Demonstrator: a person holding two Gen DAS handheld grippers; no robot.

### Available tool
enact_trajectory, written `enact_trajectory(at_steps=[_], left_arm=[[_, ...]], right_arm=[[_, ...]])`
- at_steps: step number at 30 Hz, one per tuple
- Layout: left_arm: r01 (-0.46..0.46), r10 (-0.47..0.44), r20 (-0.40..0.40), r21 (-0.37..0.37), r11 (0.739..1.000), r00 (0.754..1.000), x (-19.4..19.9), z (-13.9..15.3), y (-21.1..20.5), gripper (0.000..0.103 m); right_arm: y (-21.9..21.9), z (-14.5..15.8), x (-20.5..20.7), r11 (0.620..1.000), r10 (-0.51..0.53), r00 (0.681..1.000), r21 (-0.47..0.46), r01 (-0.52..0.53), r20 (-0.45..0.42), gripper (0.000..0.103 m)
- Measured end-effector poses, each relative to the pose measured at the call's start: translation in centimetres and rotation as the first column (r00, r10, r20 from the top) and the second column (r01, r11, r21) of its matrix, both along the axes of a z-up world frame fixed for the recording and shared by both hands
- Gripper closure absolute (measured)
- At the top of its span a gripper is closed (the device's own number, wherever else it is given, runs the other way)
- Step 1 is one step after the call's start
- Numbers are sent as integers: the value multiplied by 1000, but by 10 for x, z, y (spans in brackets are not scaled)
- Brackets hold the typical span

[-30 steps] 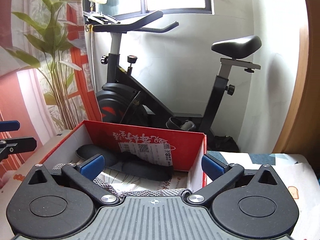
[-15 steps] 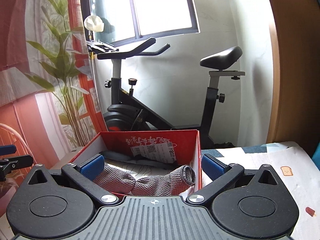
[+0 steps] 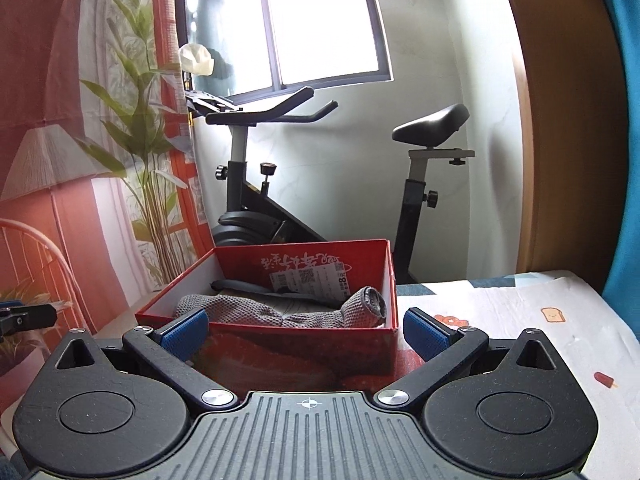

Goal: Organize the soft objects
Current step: 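Move both tools down toward the green tasseled knitted pouch beside the box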

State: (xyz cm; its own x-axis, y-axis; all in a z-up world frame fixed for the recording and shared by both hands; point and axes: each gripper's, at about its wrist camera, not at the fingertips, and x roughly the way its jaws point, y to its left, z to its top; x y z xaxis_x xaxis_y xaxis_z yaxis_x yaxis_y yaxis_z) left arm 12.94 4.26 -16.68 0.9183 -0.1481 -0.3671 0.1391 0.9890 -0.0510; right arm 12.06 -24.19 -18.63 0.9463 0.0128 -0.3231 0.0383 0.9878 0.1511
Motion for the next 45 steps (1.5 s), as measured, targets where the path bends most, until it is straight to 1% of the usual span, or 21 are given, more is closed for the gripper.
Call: enact_trajectory(at_steps=[5,10,15,34,42,45], left_arm=[[-28,27,-12,-42,999,1000,-10,-10,7,0],[-17,15,-60,-37,999,998,-13,-23,6,0],[-12,10,-59,-36,999,998,-15,-23,5,0],[-12,10,-65,-32,999,998,-15,-24,4,0],[0,-2,-96,-29,1000,995,-11,-27,1,0],[21,-23,-124,-20,1000,992,-6,-32,-3,0]], right_arm=[[6,-10,-14,1000,-4,1000,-11,4,-4,0],[12,-23,-19,1000,4,999,-9,-5,-46,0],[21,-32,-20,1000,26,997,-7,-26,-74,0],[23,-36,-18,999,33,995,5,-33,-92,0],[22,-40,-14,999,33,993,1,-33,-113,0],[20,-46,-11,999,39,991,-5,-40,-126,1]])
